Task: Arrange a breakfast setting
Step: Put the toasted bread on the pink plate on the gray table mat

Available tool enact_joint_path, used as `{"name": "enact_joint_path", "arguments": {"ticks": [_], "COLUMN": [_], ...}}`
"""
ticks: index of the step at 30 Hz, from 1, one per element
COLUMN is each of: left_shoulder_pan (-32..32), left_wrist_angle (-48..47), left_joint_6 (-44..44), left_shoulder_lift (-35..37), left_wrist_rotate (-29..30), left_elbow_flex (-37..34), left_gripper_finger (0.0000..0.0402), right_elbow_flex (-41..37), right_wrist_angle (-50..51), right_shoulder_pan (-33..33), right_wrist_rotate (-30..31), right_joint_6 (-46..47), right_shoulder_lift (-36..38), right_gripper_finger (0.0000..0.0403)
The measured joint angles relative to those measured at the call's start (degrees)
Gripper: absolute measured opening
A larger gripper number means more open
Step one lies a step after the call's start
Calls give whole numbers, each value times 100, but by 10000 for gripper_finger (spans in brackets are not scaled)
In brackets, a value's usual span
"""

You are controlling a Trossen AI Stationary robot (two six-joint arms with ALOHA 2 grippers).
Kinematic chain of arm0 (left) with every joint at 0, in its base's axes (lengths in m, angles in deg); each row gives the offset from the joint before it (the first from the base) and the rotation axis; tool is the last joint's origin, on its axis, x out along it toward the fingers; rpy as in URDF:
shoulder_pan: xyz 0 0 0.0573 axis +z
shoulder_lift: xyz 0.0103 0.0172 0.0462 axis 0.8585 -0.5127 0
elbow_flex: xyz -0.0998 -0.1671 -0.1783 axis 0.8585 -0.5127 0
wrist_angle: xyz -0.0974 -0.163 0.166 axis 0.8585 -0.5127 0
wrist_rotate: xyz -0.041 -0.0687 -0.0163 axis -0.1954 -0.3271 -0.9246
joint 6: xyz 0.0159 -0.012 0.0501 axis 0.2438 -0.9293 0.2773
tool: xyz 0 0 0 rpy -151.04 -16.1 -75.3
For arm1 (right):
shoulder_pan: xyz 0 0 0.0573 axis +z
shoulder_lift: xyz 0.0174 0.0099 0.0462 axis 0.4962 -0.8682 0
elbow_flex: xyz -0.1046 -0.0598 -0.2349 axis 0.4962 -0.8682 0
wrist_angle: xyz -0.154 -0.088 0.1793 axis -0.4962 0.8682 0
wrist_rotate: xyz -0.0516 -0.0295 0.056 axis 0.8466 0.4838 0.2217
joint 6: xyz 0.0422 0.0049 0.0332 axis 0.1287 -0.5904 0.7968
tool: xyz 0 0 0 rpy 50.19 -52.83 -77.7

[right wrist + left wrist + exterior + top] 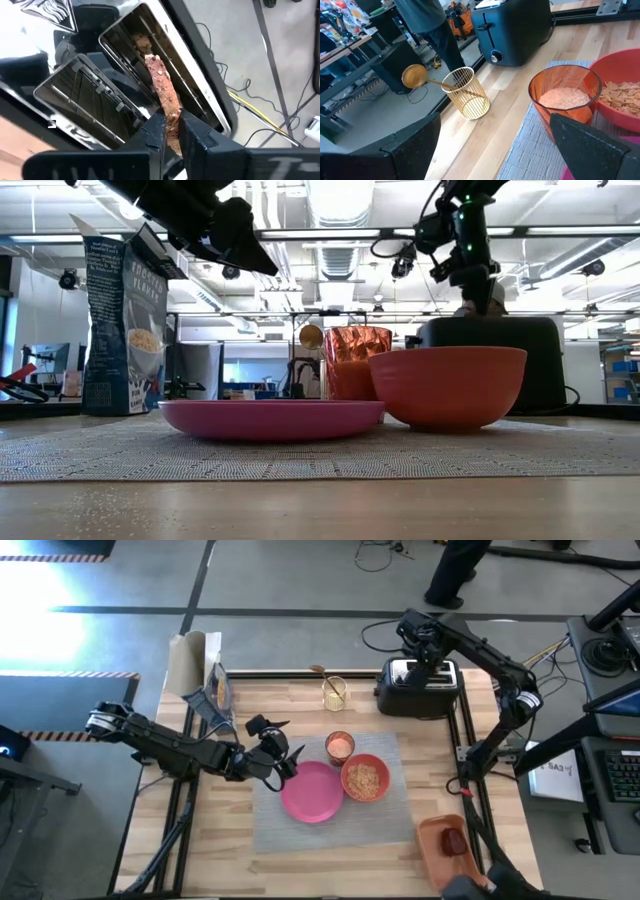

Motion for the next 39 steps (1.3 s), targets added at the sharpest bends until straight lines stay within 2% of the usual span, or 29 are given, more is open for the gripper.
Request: {"name": "enact_joint_path", "arguments": {"ticks": [7, 10, 15, 20, 28, 32, 39], "left_shoulder_pan": [0, 0, 0, 0, 0, -40, -66], "left_wrist_angle": [0, 2, 4, 5, 13, 14, 41], "left_joint_6": [-40, -72, -119, -129, -127, -46, 910], "left_shoulder_lift": [0, 0, 0, 0, 0, -2, 33], "left_wrist_rotate": [0, 0, 0, 0, 0, -31, -573], "left_elbow_flex": [0, 0, 0, 0, 0, 0, -2], "left_gripper_finger": [357, 357, 357, 357, 357, 357, 357], "right_elbow_flex": [785, 1161, 1762, 2202, 2200, 2134, 1975], "right_wrist_angle": [645, 734, 741, 735, 743, 714, 96], "right_shoulder_pan": [7, 4, 7, 18, 196, 665, 1662], "right_wrist_rotate": [-19, -214, -1288, -1960, -3893, -3950, -3941], "right_joint_6": [222, 312, 369, 536, 1139, 1147, 1179], "right_shoulder_lift": [8, 40, 114, 207, 451, 490, 442], "right_gripper_finger": [34, 34, 34, 34, 34, 34, 34]}}
